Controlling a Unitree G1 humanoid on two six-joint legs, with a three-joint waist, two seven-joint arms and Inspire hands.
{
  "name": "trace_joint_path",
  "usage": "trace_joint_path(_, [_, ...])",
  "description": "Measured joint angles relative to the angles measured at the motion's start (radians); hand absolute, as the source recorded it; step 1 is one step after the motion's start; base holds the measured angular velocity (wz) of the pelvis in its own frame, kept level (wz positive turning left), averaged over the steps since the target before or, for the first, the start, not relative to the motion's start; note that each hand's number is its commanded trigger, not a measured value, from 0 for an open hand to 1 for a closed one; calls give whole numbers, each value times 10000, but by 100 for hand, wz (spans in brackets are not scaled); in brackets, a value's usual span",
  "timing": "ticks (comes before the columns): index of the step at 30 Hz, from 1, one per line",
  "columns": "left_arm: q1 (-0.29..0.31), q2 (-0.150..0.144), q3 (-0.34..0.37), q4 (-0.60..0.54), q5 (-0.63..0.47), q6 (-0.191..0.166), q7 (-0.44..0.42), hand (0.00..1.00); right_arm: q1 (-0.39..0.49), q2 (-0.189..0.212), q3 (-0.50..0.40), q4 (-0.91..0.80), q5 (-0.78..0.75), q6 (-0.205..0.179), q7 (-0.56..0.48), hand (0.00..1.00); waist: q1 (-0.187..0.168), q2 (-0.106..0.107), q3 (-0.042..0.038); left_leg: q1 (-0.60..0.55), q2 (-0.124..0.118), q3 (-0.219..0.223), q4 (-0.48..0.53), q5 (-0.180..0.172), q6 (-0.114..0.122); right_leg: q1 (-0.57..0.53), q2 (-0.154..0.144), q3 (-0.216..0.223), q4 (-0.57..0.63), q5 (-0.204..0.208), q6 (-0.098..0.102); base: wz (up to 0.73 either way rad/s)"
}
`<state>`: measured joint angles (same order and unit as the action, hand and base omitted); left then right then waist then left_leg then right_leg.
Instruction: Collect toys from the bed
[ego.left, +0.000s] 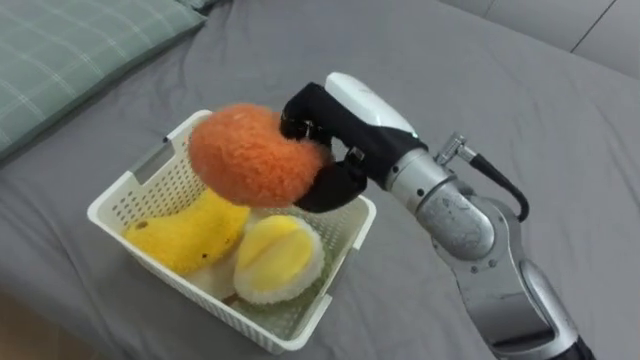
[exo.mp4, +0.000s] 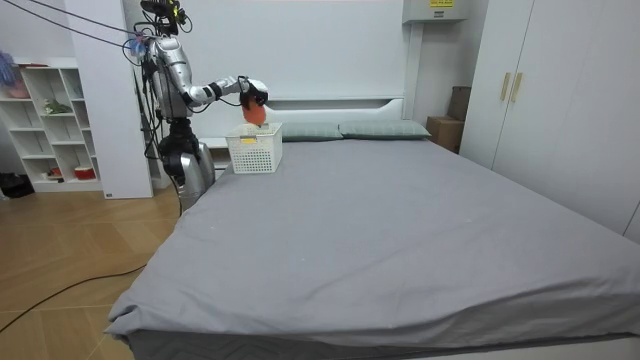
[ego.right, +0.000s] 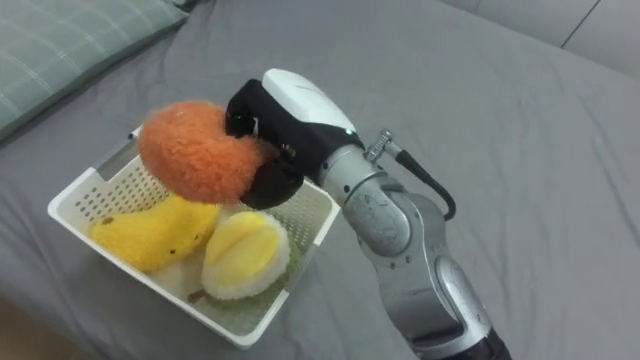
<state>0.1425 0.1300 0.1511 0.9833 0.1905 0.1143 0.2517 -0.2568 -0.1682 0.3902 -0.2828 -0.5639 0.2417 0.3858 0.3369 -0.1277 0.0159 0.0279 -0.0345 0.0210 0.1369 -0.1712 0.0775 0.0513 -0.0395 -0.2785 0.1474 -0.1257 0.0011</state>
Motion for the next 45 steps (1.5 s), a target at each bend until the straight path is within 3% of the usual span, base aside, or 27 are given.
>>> trace_joint_path(13, [-91, 24, -120, -3, -9, 106, -417, 0, -10, 41, 215, 736, -381, 53, 335, 0, -52, -26, 6, 0, -47, -33, 9, 3, 7, 0, -40, 32, 7, -16, 26, 0])
trace_joint_path(20, [-196, 25, -173, -7, -14, 81, -265, 0, -5, -26, 212, 739, -288, -7, 314, 0, -97, -34, 1, 16, -56, 37, 5, 3, 11, -15, -27, 272, 6, -16, 26, -2])
trace_joint_path(24, [-153, 32, -161, -4, -3, 59, -175, 0, 2, -32, 165, 738, -302, -19, 299, 0, -336, -34, 0, 19, -72, 23, 3, 10, 23, -7, -13, 291, 5, -17, 28, 0])
trace_joint_path(29, [-158, -16, -65, -2, -11, 60, 45, 0, 179, -289, -354, 738, -93, -119, -237, 0, -494, -18, 9, 105, -94, 102, -4, 21, 45, -2, -34, 348, 3, -17, 29, -3])
trace_joint_path(34, [-149, -56, -17, -4, 2, 61, 88, 0, 1033, -316, -1146, 732, 232, -367, -973, 0, -651, 121, 44, 197, -92, 331, -25, 7, 73, -8, -20, 769, 6, -22, 36, -12])
trace_joint_path(37, [-147, -126, 233, 57, -16, 21, 175, 0, 1451, -305, -1739, 733, 234, -476, -1198, 0, -1030, 244, 40, 197, -88, 510, -24, 3, 80, -67, -30, 890, 32, -20, 47, -19])
trace_joint_path(42, [76, -250, 259, 248, 6, -150, 349, 0, 1970, -321, -2770, 684, 925, -804, -1904, 0, -1725, 496, -88, 304, -31, 988, -60, -6, 90, -173, -29, 1318, 46, 6, 79, -27])
trace_joint_path(45, [236, -354, 813, 251, -15, -289, 404, 0, 2396, -331, -3742, 670, 1281, -896, -2264, 0, -2230, 625, -181, 420, 34, 1201, -102, -22, 69, -176, 28, 1495, 84, 15, 64, -20])
